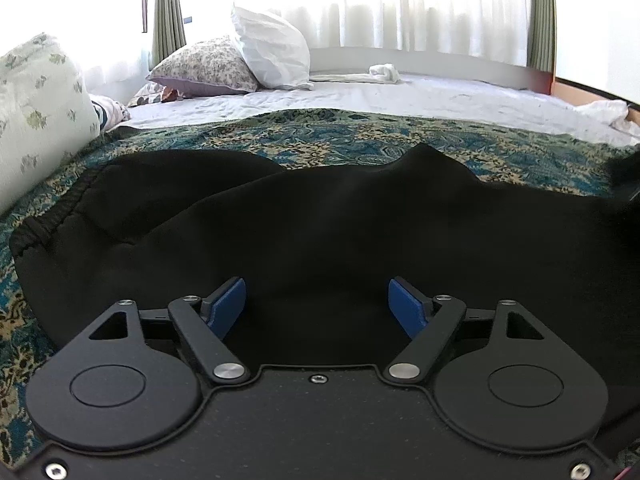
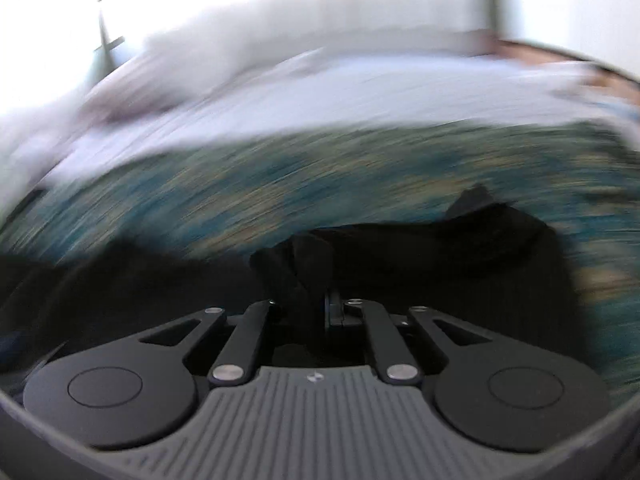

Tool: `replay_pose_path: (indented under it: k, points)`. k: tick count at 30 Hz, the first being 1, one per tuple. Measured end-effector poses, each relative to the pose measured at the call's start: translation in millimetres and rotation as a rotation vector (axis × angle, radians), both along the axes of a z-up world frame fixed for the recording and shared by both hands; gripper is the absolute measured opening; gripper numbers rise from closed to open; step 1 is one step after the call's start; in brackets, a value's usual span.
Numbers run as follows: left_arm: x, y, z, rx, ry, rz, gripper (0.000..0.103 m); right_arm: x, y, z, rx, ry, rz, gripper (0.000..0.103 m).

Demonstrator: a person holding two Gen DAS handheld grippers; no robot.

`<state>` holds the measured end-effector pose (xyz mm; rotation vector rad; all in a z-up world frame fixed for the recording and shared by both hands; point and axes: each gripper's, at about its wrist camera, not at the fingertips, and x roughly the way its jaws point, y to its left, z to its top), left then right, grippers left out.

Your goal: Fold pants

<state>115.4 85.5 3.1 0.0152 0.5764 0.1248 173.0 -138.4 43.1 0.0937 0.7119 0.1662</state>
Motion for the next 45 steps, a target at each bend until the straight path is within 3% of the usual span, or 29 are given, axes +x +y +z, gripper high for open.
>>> replay_pose_path:
  k: [3,6,11,15,18,25,30,33,35,36,40,42,45]
  points:
    - [-1,1,0,-0.011,-0.004,-0.003,0.080,-20,67,-23,-0.024,0.024,0.172,0.009]
    - [-2,1,-1,-0.018,-0.010,-0.005,0.081,-38,91,-23,-0.056,-0.023,0.197,0.009]
    - [-3,2,-1,-0.026,-0.014,-0.010,0.082,-48,95,-23,-0.065,-0.029,0.210,0.011]
    - [-2,2,-2,-0.027,-0.015,-0.011,0.083,-55,100,-23,-0.084,-0.055,0.263,0.027]
    - [-2,1,-2,-0.025,-0.015,-0.011,0.084,-61,100,-22,-0.073,-0.061,0.310,0.066]
    - [-3,4,2,-0.067,-0.014,-0.027,0.089,-97,68,-17,0.004,-0.080,0.300,0.080]
    - [-17,28,22,-0.233,-0.054,-0.001,0.089,-131,19,-8,0.039,-0.147,0.178,0.085]
    - [-31,23,38,-0.242,-0.081,-0.034,0.089,-145,-17,-7,0.027,-0.196,0.023,0.086]
    - [-38,9,47,-0.226,-0.090,-0.118,0.093,-150,-41,-9,0.007,-0.234,-0.113,0.086]
    - [-38,2,50,-0.226,-0.079,-0.162,0.101,-152,-51,-10,0.005,-0.248,-0.172,0.086]
    - [-35,-23,46,-0.293,0.008,-0.250,0.102,-161,-88,-18,0.005,-0.293,-0.392,0.086]
    - [-30,-27,39,-0.358,0.056,-0.239,0.102,-167,-101,-23,0.008,-0.314,-0.462,0.086]
    - [-24,-23,24,-0.494,0.125,-0.139,0.102,-169,-112,-31,0.025,-0.324,-0.512,0.087]
